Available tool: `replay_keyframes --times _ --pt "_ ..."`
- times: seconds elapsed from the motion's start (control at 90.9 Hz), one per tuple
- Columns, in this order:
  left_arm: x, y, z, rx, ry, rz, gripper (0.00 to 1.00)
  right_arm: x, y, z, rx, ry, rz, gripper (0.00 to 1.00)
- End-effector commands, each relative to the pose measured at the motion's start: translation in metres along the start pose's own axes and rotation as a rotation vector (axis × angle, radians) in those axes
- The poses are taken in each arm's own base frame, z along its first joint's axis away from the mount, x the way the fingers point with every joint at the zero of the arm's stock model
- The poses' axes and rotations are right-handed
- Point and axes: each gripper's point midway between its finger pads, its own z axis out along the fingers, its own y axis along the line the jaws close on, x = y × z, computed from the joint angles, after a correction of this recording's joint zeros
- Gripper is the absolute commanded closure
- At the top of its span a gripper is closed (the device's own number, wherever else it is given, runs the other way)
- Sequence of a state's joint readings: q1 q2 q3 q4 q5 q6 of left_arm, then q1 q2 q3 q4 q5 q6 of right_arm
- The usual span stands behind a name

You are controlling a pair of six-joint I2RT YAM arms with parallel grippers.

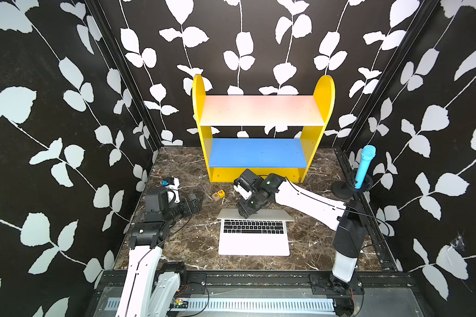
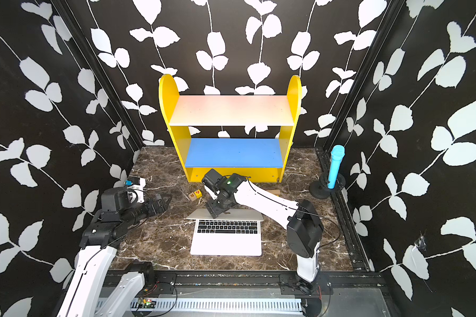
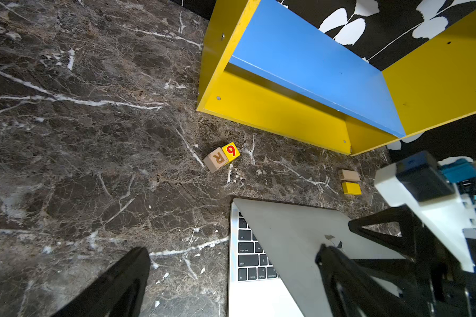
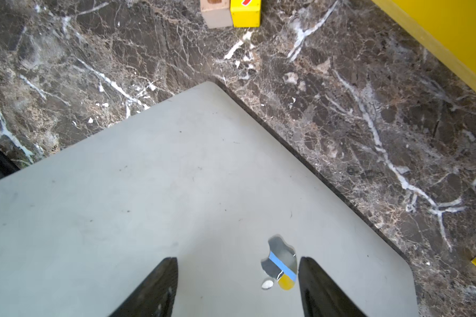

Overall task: Close the laptop lid and set it aside
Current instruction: Close the lid of the laptop.

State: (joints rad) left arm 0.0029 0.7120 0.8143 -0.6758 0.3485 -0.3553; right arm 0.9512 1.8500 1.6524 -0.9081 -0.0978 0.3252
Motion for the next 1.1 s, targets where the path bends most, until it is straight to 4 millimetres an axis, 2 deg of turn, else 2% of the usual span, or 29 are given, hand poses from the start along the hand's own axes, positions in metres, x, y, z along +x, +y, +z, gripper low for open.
replay_keyframes --times 0.0,1.089 --pt "0.003 0.001 0.001 0.007 0.002 0.004 0.02 0.013 0.009 -0.002 -0.024 0.031 -0.024 0.29" --pt "0.003 0.0 0.001 0.012 0.002 0.003 0.02 0.04 0.012 0.035 -0.004 0.149 -0.056 0.28"
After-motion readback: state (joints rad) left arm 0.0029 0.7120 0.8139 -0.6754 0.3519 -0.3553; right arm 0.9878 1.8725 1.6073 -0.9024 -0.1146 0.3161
